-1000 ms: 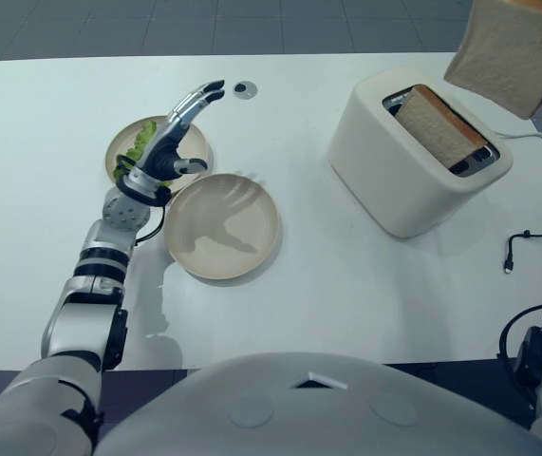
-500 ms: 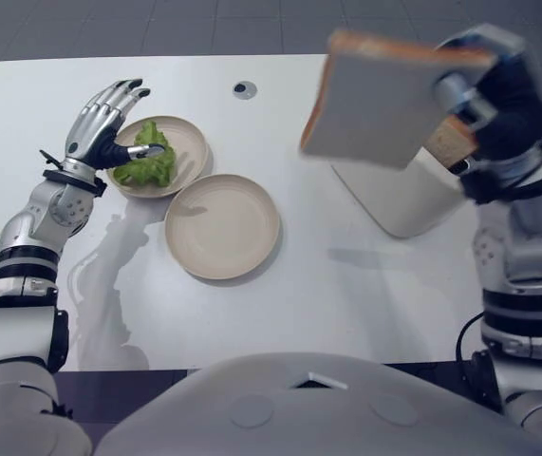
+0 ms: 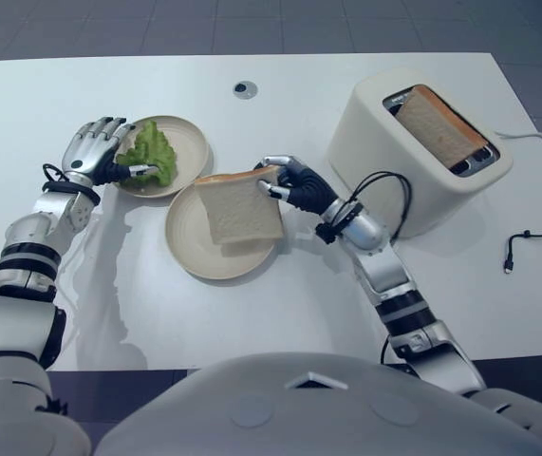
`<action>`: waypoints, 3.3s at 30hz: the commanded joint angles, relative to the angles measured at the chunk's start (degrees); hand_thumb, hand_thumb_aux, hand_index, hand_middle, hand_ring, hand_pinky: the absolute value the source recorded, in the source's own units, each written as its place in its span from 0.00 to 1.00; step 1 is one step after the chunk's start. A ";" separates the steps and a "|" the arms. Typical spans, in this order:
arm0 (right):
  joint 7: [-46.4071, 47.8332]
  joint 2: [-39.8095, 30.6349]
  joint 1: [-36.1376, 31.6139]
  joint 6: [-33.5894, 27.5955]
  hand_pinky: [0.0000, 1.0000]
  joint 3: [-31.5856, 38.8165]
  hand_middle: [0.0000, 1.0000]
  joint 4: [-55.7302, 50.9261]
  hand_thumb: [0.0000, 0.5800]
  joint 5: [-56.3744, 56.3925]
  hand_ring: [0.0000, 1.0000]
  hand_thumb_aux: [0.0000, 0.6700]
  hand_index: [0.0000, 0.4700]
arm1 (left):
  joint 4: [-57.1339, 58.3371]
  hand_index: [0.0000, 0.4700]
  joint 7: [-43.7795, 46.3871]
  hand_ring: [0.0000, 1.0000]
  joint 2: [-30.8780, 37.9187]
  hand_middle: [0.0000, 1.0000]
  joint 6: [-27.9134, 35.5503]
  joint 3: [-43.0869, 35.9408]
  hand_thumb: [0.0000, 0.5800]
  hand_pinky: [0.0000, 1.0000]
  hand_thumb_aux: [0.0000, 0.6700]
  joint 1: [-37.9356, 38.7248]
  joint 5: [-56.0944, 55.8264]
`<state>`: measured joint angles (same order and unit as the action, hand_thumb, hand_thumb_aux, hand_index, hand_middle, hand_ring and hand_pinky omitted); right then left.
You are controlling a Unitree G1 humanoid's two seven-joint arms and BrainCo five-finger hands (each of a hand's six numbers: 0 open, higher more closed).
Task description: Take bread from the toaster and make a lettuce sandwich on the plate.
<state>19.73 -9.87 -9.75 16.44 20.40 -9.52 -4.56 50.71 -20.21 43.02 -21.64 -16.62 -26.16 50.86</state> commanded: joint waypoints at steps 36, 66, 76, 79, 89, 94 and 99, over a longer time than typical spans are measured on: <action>-1.26 -15.34 -1.74 3.52 0.00 -3.71 0.00 6.77 0.00 -16.23 0.00 0.00 0.00 | -7.22 1.00 3.03 0.00 -3.03 0.00 -17.49 -4.11 1.00 0.00 1.00 -0.96 -10.79; 1.37 -15.29 -0.43 3.55 0.00 -5.30 0.00 10.03 0.00 -14.34 0.00 0.00 0.00 | -21.99 1.00 19.82 0.00 -11.37 0.00 -32.42 -6.72 1.00 0.00 1.00 8.54 -17.73; -0.25 -13.34 0.32 5.23 0.00 -7.74 0.00 17.20 0.00 -10.28 0.00 0.00 0.00 | -26.83 0.00 24.30 0.00 -10.19 0.00 -30.20 -5.15 0.00 0.00 0.00 11.26 -19.58; -0.62 -13.33 0.70 4.94 0.00 -10.07 0.00 20.07 0.00 -8.39 0.00 0.00 0.00 | -28.96 0.00 25.37 0.00 -9.54 0.00 -29.97 -4.09 0.00 0.00 0.00 12.08 -20.68; 3.80 -30.39 2.41 -3.86 0.00 -34.54 0.00 28.23 0.00 -7.61 0.00 0.00 0.00 | -31.82 0.00 27.85 0.00 -8.81 0.00 -31.68 0.02 0.00 0.00 0.00 13.73 -27.46; 5.16 -38.30 7.64 -2.51 0.00 -44.12 0.00 24.17 0.00 -10.51 0.00 0.00 0.00 | -30.57 0.00 29.08 0.00 -9.69 0.00 -32.42 -0.29 0.00 0.00 0.00 13.02 -28.17; 4.42 -42.00 11.02 -1.31 0.00 -43.44 0.00 18.57 0.00 -16.49 0.00 0.00 0.00 | -29.97 0.00 30.33 0.00 -10.13 0.00 -32.63 0.21 0.00 0.00 0.00 12.26 -28.98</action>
<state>24.10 -50.94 0.05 14.79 -25.10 10.91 -18.73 19.86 9.31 33.09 -54.30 -16.72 -13.19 22.21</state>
